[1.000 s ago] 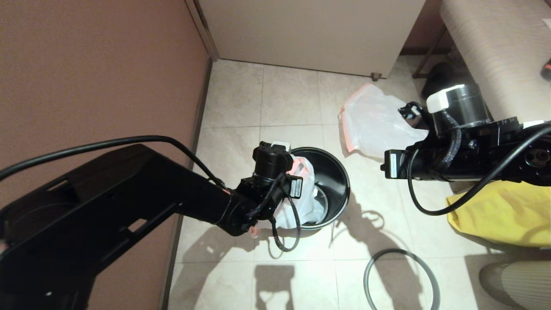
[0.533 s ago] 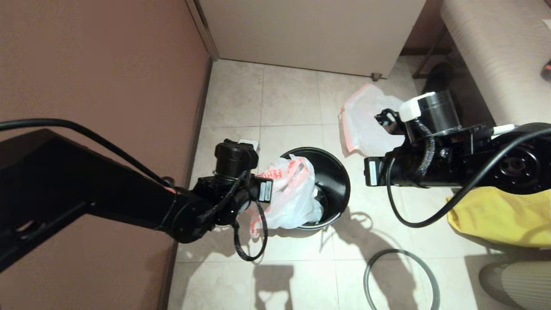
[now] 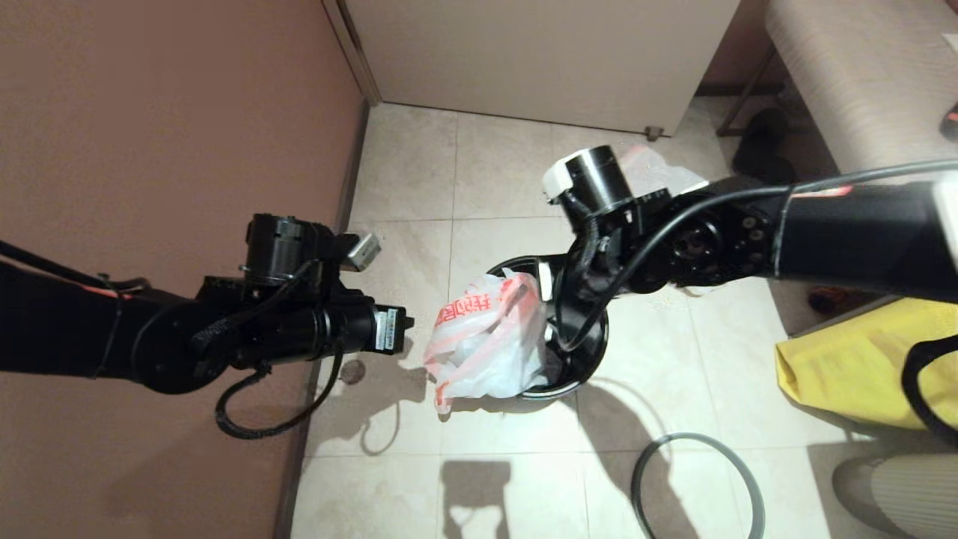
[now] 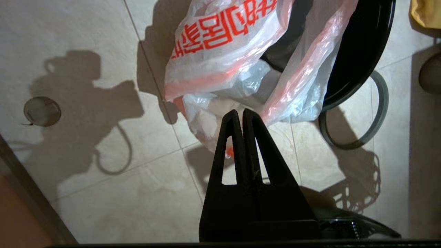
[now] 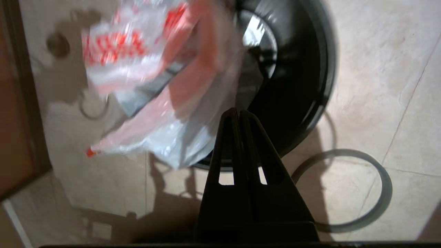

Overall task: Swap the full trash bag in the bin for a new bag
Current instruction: Put the new garbage bag on the trash can

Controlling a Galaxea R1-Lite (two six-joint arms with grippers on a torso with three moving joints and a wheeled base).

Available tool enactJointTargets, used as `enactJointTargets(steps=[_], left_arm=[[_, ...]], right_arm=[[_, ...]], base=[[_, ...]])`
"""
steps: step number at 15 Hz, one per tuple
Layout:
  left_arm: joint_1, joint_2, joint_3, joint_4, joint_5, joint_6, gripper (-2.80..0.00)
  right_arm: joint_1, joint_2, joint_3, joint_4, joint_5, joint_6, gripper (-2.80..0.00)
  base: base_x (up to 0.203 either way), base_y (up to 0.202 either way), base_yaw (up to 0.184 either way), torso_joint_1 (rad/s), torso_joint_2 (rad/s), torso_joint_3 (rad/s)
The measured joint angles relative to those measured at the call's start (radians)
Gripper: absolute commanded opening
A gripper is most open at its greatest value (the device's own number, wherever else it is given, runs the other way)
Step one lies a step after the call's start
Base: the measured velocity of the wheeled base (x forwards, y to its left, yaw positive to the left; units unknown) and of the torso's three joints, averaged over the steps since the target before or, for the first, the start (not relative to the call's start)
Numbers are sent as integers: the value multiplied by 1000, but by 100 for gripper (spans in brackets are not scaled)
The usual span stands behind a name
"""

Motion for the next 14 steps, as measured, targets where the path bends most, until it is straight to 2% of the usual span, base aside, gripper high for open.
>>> enactJointTargets(steps=[2, 3, 7, 10, 14], left_arm=[[30, 7, -1, 4, -15, 26, -280], [42, 17, 0, 2, -19, 33, -280], [83, 23, 1, -1, -65, 35, -280], [99, 19, 1, -3, -69, 35, -280], [97, 7, 8, -16, -69, 36, -280]], right_arm=[[47, 68, -30, 18, -36, -33, -280], [55, 93, -36, -22, -39, -61, 0], [74, 159, -40, -157, -38, -179, 0], [79, 189, -41, -178, -47, -209, 0], [77, 231, -41, -223, -120, -275, 0]], base=[[0, 0, 0, 0, 0, 0], [0, 0, 0, 0, 0, 0], [0, 0, 0, 0, 0, 0], [0, 0, 0, 0, 0, 0], [0, 0, 0, 0, 0, 0]])
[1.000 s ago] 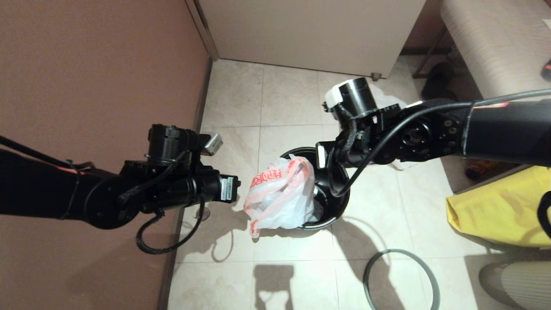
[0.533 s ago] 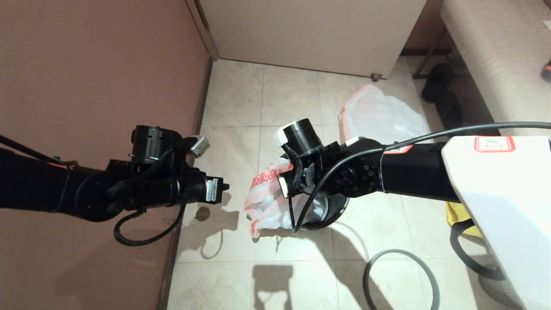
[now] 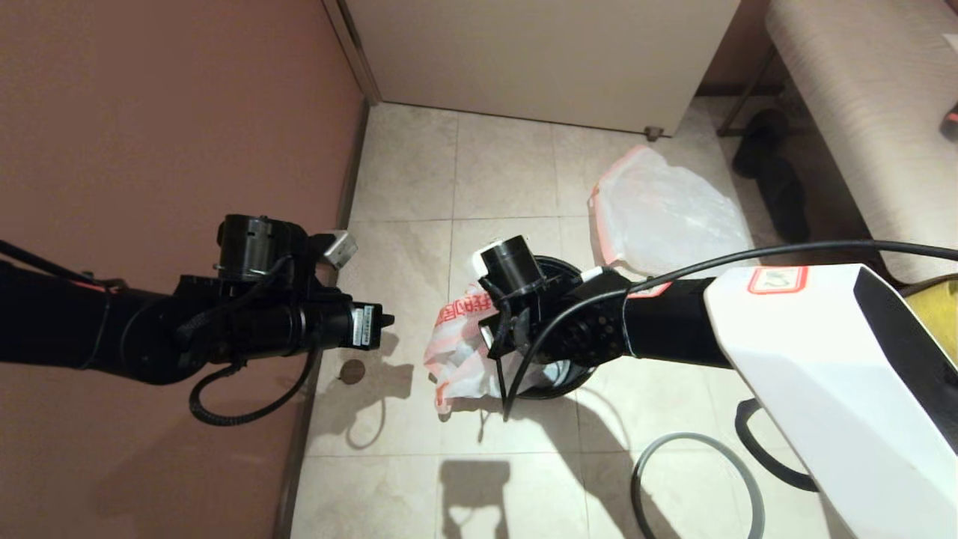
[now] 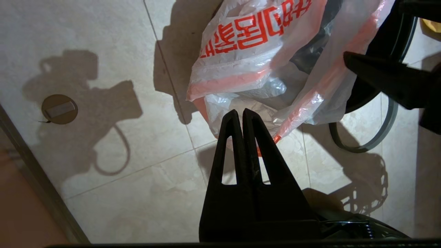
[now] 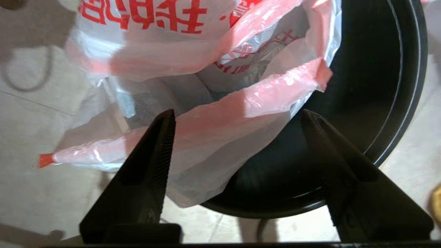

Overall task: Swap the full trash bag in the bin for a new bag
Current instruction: Put the new garbage bag on the trash can

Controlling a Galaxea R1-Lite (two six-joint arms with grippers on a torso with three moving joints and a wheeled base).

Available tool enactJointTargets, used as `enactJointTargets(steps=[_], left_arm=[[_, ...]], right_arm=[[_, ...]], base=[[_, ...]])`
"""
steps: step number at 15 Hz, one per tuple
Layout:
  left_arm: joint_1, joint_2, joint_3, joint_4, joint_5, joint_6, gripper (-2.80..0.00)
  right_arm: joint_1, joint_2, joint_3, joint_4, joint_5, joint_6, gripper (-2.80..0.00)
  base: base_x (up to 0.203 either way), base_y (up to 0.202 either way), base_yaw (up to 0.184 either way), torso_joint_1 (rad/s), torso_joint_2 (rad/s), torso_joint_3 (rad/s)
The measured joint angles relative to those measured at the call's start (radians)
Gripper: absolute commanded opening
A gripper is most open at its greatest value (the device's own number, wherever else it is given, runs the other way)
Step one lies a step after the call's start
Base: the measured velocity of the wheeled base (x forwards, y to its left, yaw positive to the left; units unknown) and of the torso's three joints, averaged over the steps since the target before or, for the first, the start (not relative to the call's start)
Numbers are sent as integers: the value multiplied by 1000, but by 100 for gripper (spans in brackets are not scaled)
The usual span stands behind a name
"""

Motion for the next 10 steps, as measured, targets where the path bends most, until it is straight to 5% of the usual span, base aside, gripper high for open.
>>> enactJointTargets(steps=[10], left_arm=[[-6, -31, 14, -5, 9, 2, -280]], right_arm=[[-32, 21, 13, 40, -95, -51, 0]], base=[[0, 0, 0, 0, 0, 0]])
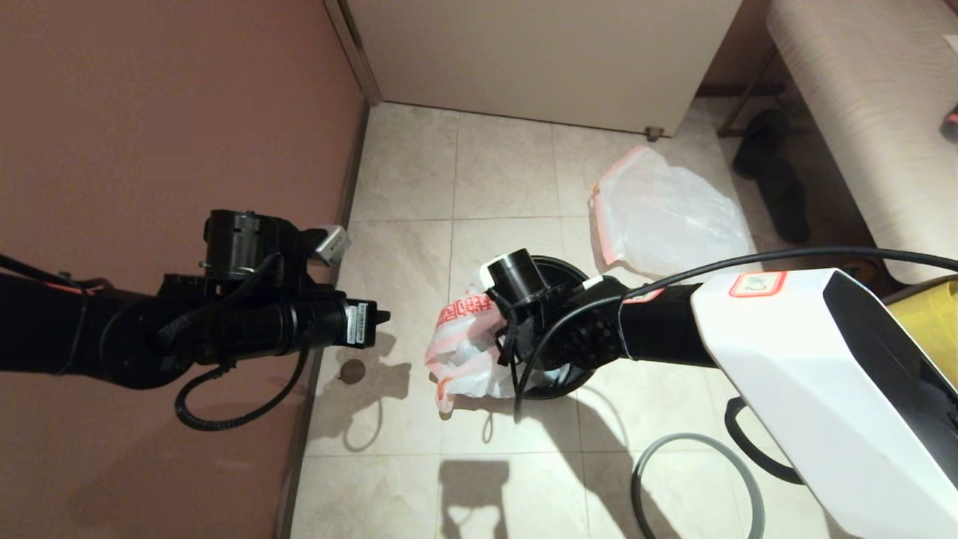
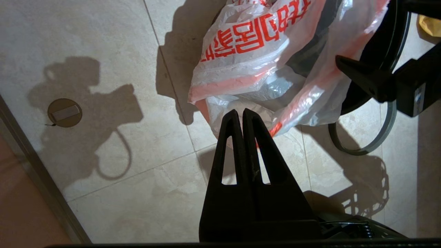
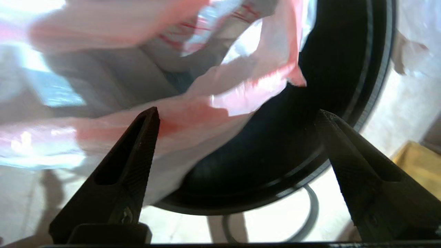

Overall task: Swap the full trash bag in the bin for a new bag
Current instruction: Put the new garbage bag on the trash can

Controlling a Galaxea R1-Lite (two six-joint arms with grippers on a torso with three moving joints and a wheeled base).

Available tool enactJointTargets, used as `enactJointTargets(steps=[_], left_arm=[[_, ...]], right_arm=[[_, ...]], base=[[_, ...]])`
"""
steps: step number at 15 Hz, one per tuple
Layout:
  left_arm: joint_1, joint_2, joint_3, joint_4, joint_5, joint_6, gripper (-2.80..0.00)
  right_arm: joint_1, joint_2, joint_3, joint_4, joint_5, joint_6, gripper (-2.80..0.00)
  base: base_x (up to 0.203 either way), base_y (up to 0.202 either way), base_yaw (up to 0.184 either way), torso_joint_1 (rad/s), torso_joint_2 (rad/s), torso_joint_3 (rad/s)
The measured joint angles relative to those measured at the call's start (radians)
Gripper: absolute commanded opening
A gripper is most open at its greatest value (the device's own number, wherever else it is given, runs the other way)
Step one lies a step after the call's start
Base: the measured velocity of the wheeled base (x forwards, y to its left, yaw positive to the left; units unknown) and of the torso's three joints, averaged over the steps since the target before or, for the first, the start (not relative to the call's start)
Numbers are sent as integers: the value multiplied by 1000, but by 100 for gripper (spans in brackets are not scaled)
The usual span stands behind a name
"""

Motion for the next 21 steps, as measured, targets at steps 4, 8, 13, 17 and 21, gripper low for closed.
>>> enactJointTargets(steps=[4, 8, 13, 17, 21], left_arm=[[0, 0, 1, 0, 1, 0, -280], [-3, 1, 1, 0, 1, 1, -280], [-11, 10, 0, 0, 4, 1, -280], [-20, 22, 3, 0, 10, 2, -280], [-33, 25, 6, 0, 21, 0, -280]], right_arm=[[-23, -16, 1, 9, -13, 8, 0], [-18, -28, 1, -115, -1, 4, 0], [-23, 12, 0, -186, -13, 1, 0], [-22, 36, 8, -124, -66, 4, 0], [-25, 40, 14, -86, -62, 6, -280]], base=[[0, 0, 0, 0, 0, 0], [0, 0, 0, 0, 0, 0], [0, 0, 0, 0, 0, 0], [0, 0, 0, 0, 0, 0], [0, 0, 0, 0, 0, 0]])
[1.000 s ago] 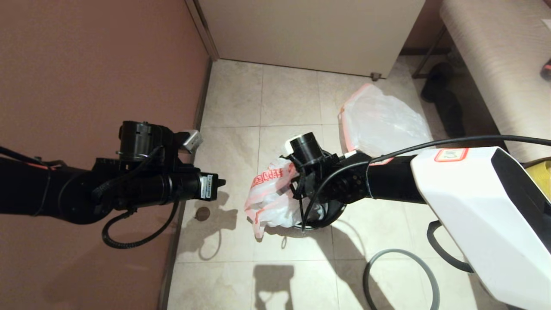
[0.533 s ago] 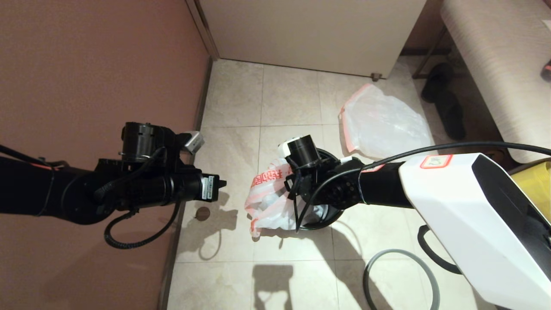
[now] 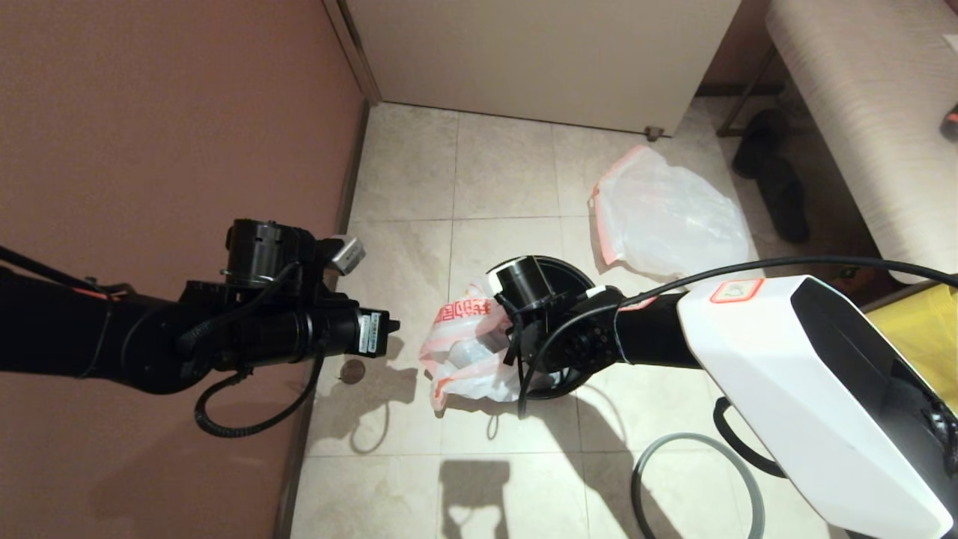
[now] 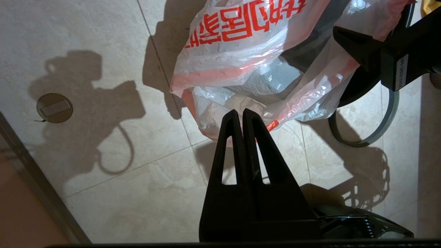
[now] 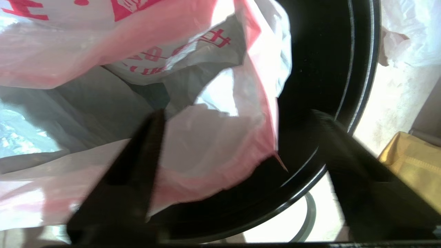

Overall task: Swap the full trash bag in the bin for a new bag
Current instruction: Put the new garbage bag on the trash can

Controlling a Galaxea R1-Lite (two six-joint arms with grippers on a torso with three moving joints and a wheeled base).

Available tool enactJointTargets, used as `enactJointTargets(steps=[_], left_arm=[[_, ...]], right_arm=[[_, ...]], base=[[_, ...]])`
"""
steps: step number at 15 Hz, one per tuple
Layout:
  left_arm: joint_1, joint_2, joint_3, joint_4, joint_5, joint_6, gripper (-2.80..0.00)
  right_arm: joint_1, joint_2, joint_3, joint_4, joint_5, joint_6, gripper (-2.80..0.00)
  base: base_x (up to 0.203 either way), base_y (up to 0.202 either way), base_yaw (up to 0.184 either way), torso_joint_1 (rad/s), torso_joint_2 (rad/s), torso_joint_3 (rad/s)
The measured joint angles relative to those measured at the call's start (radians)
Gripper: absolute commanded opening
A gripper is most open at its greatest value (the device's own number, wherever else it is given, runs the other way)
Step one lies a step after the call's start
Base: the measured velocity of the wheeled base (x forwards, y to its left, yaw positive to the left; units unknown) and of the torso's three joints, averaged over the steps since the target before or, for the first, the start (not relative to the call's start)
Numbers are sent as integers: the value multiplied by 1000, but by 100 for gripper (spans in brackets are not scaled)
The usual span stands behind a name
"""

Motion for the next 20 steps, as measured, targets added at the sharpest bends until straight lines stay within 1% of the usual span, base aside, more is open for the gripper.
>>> enactJointTargets(steps=[6, 8, 9, 10, 11, 12, 13, 14, 17, 18, 19, 20], left_arm=[[-1, 1, -1, 0, -1, 0, -280], [-3, 0, -1, 4, -11, -3, -280], [-9, 0, -1, 18, -30, -6, -280], [-15, 0, -3, 47, -74, -9, -280], [-23, 3, -14, 98, -134, -19, -280], [-33, 10, -33, 147, -185, -47, -280], [-49, 28, -60, 186, -220, -99, -280], [-64, 56, -91, 204, -229, -162, -280], [-89, 182, -182, 216, -226, -373, -280], [-93, 217, -187, 211, -219, -414, 0], [-96, 243, -188, 210, -217, -423, 0], [-97, 260, -189, 208, -216, -419, 0]], right_arm=[[3, -7, 0, 34, 17, -1, -280], [-10, -24, 0, 37, 17, 10, -280], [-25, -33, 0, 39, 17, 26, -280], [-40, -42, 4, 39, 17, 42, -280], [-49, -50, 6, 41, 17, 60, -280], [-55, -55, 6, 39, 18, 74, -280], [-63, -60, 6, 36, 24, 88, -280], [-71, -62, 7, 33, 36, 100, -280], [-84, -66, 7, 33, 55, 144, -280], [-92, -66, 7, 33, 60, 153, -280], [-96, -66, 7, 34, 67, 160, -280], [-96, -66, 8, 35, 69, 166, -280]], base=[[0, 0, 0, 0, 0, 0], [0, 0, 0, 0, 0, 0], [0, 0, 0, 0, 0, 0], [0, 0, 0, 0, 0, 0], [0, 0, 0, 0, 0, 0], [0, 0, 0, 0, 0, 0], [0, 0, 0, 0, 0, 0], [0, 0, 0, 0, 0, 0], [0, 0, 0, 0, 0, 0], [0, 0, 0, 0, 0, 0], [0, 0, 0, 0, 0, 0], [0, 0, 0, 0, 0, 0]])
